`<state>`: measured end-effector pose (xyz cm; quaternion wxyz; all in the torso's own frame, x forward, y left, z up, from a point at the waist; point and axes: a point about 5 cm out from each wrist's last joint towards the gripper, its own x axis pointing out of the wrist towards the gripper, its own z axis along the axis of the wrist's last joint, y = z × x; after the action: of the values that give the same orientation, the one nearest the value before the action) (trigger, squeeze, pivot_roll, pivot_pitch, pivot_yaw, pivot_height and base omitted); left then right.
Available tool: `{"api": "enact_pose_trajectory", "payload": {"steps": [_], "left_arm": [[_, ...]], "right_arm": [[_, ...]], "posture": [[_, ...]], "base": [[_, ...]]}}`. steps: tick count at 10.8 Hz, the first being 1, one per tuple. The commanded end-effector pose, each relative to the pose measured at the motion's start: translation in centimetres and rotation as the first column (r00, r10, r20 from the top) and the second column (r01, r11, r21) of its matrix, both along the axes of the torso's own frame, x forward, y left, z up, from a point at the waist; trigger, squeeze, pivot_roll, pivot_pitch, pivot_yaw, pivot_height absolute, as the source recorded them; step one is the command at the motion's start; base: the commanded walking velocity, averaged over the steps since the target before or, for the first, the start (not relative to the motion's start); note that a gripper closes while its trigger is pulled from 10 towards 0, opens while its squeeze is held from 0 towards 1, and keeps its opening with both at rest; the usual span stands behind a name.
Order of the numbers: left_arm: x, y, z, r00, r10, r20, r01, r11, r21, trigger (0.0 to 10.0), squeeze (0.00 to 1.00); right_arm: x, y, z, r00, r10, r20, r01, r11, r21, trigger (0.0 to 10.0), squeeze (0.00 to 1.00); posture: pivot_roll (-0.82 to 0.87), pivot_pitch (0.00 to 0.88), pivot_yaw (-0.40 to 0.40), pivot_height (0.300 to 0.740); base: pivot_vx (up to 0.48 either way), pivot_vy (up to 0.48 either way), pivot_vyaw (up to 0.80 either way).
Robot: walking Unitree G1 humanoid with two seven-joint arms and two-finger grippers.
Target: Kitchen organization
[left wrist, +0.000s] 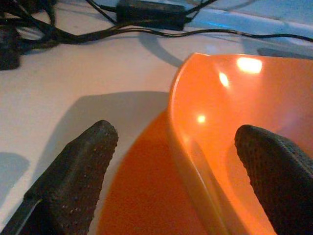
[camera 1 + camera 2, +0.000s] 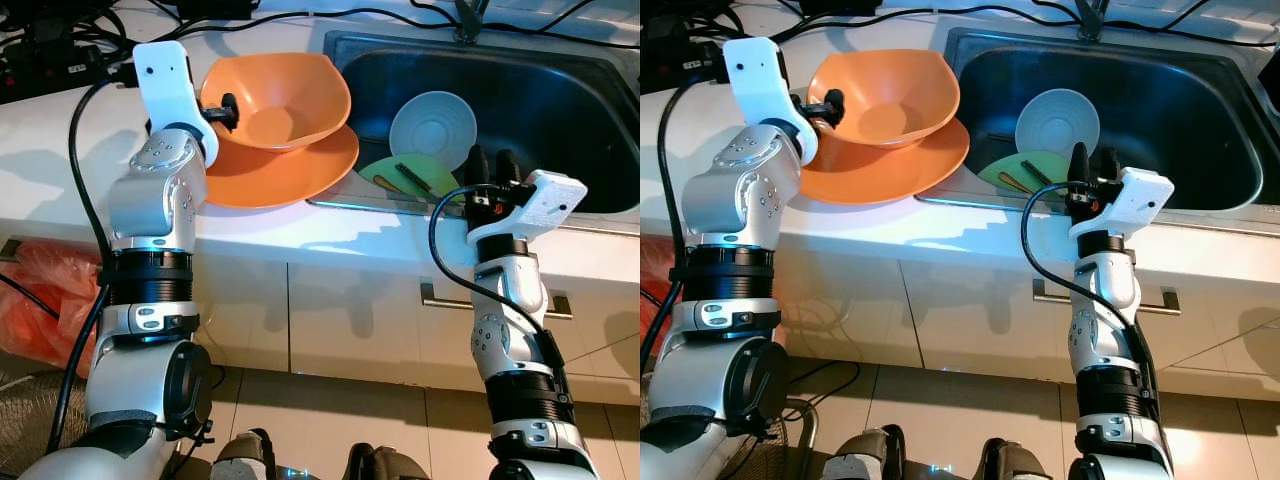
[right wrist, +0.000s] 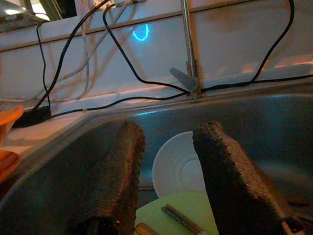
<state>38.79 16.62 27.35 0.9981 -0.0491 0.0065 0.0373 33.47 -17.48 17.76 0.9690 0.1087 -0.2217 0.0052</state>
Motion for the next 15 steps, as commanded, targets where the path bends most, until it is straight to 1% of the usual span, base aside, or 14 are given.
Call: {"api": "enact_pose_trajectory", "payload": {"steps": [1, 2, 3, 4, 5, 9, 10, 11, 12, 13, 14, 15], "left_arm": [[0.0, -0.4, 0.0, 0.999, -0.039, -0.010, 0.039, 0.999, -0.008, 10.0, 0.00], [-0.1, -0.6, 0.0, 0.999, -0.052, -0.010, 0.051, 0.998, -0.027, 10.0, 0.00], [-0.1, -0.7, 0.0, 0.999, -0.053, -0.009, 0.052, 0.998, -0.027, 10.0, 0.00], [-0.2, -0.8, 0.0, 0.998, -0.056, -0.009, 0.055, 0.998, -0.035, 3.7, 0.00], [-0.4, -0.8, 0.0, 0.998, -0.064, -0.010, 0.063, 0.996, -0.056, 0.0, 0.00], [-0.5, -1.0, 0.3, 0.997, -0.072, -0.001, 0.071, 0.995, -0.071, 0.0, 0.00], [-0.6, -1.0, 0.3, 0.997, -0.081, -0.006, 0.080, 0.990, -0.119, 0.0, 0.00], [-0.5, -1.2, 0.2, 0.996, -0.086, -0.007, 0.084, 0.986, -0.144, 0.0, 0.00], [-0.5, -1.5, -0.4, 0.996, -0.083, -0.031, 0.074, 0.968, -0.238, 0.0, 0.00], [-0.5, -1.9, -0.8, 0.995, -0.086, -0.047, 0.072, 0.965, -0.251, 5.8, 0.00], [-0.6, -2.1, -0.9, 0.995, -0.091, -0.050, 0.075, 0.964, -0.254, 10.0, 0.00], [-0.5, -2.3, -0.5, 0.994, -0.099, -0.044, 0.084, 0.960, -0.266, 10.0, 0.00]], "right_arm": [[-0.1, -0.1, -1.2, 0.998, -0.001, -0.057, 0.002, 1.000, 0.006, 10.0, 0.00], [-0.1, -0.1, -1.3, 0.998, -0.002, -0.058, 0.002, 1.000, 0.006, 10.0, 0.00], [-0.1, 0.0, -1.3, 0.998, 0.000, -0.059, 0.001, 1.000, 0.006, 10.0, 0.00], [-0.1, 0.0, -1.3, 0.998, 0.001, -0.060, -0.001, 1.000, 0.006, 10.0, 0.00], [-0.1, 0.0, -1.3, 0.998, 0.002, -0.060, -0.002, 1.000, 0.006, 10.0, 0.00], [0.0, 0.1, -1.3, 0.998, 0.004, -0.060, -0.003, 1.000, 0.005, 10.0, 0.00], [0.1, 0.1, -1.2, 0.998, 0.008, -0.061, -0.008, 1.000, 0.002, 10.0, 0.00], [0.1, 0.1, -1.2, 0.998, 0.010, -0.061, -0.009, 1.000, 0.003, 10.0, 0.00], [0.1, 0.1, -1.2, 0.998, 0.011, -0.060, -0.011, 1.000, 0.001, 10.0, 0.00], [0.1, 0.0, -1.2, 0.998, 0.010, -0.061, -0.010, 1.000, -0.001, 10.0, 0.00], [0.0, 0.0, -1.2, 0.998, 0.009, -0.062, -0.009, 1.000, -0.002, 10.0, 0.00], [0.1, -0.1, -1.2, 0.998, 0.008, -0.064, -0.009, 1.000, -0.002, 10.0, 0.00]], "posture": [[0.12, 0.158, -0.013, 0.740], [0.12, 0.158, -0.013, 0.740], [0.12, 0.155, -0.012, 0.740], [0.12, 0.153, -0.012, 0.740], [0.12, 0.149, -0.012, 0.740], [0.12, 0.143, -0.013, 0.740], [0.13, 0.144, -0.014, 0.740], [0.13, 0.147, -0.014, 0.740], [0.12, 0.149, -0.014, 0.740], [0.12, 0.154, -0.018, 0.740], [0.12, 0.156, -0.018, 0.740], [0.12, 0.159, -0.018, 0.740]], "base": [[0.000, 0.000, 0.00], [0.000, 0.000, 0.00], [0.000, 0.000, 0.00], [0.000, 0.000, 0.00], [0.000, 0.000, 0.00], [0.000, 0.000, 0.00], [0.000, 0.000, 0.00], [0.000, 0.000, 0.00], [0.000, 0.000, 0.00], [0.000, 0.000, 0.00], [0.000, 0.000, 0.00], [0.000, 0.000, 0.00]]}}
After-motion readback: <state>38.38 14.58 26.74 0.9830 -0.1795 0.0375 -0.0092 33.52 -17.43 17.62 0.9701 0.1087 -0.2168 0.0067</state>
